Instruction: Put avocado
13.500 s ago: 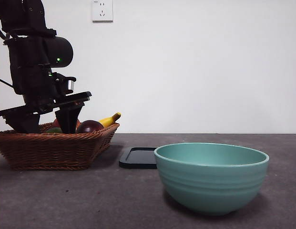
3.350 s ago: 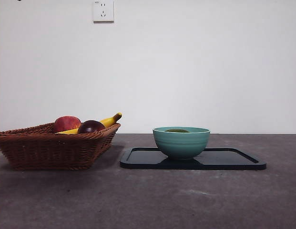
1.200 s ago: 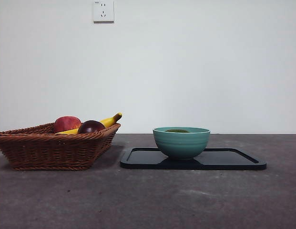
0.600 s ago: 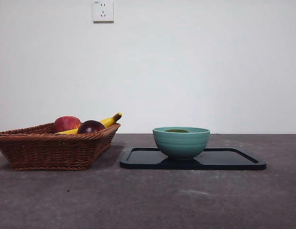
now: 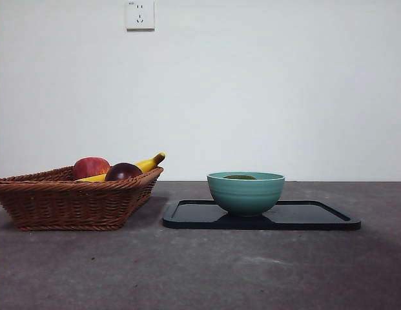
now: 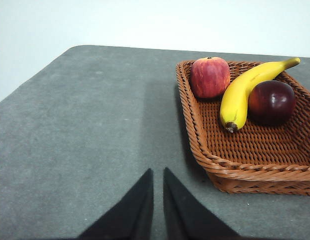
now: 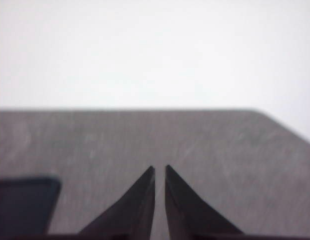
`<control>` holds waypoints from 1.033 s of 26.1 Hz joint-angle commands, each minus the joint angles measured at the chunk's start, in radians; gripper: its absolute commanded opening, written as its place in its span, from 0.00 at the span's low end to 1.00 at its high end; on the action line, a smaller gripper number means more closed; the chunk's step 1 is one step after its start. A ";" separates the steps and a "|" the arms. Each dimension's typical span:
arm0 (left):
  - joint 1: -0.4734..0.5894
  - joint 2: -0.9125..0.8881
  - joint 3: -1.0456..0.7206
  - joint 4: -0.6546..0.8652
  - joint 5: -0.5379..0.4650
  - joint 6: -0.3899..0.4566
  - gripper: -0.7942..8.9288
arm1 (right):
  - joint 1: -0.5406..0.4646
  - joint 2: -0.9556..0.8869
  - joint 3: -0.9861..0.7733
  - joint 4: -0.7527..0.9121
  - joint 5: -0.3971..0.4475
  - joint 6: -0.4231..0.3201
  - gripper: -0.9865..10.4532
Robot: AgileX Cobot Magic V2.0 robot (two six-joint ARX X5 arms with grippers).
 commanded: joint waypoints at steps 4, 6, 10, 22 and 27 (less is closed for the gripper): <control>-0.002 0.000 -0.020 -0.007 -0.001 0.011 0.11 | -0.069 -0.017 -0.067 0.019 -0.041 0.029 0.11; -0.002 0.000 -0.020 -0.007 -0.001 0.011 0.11 | -0.098 -0.027 -0.080 0.019 -0.040 0.019 0.11; -0.002 0.000 -0.020 -0.007 -0.001 0.011 0.11 | -0.144 -0.061 -0.119 0.021 -0.040 -0.004 0.11; -0.002 0.000 -0.020 -0.007 -0.001 0.011 0.11 | -0.171 -0.061 -0.123 -0.110 -0.050 -0.053 0.11; -0.002 0.000 -0.020 -0.006 -0.001 0.011 0.11 | -0.171 -0.061 -0.123 -0.108 -0.055 -0.028 0.11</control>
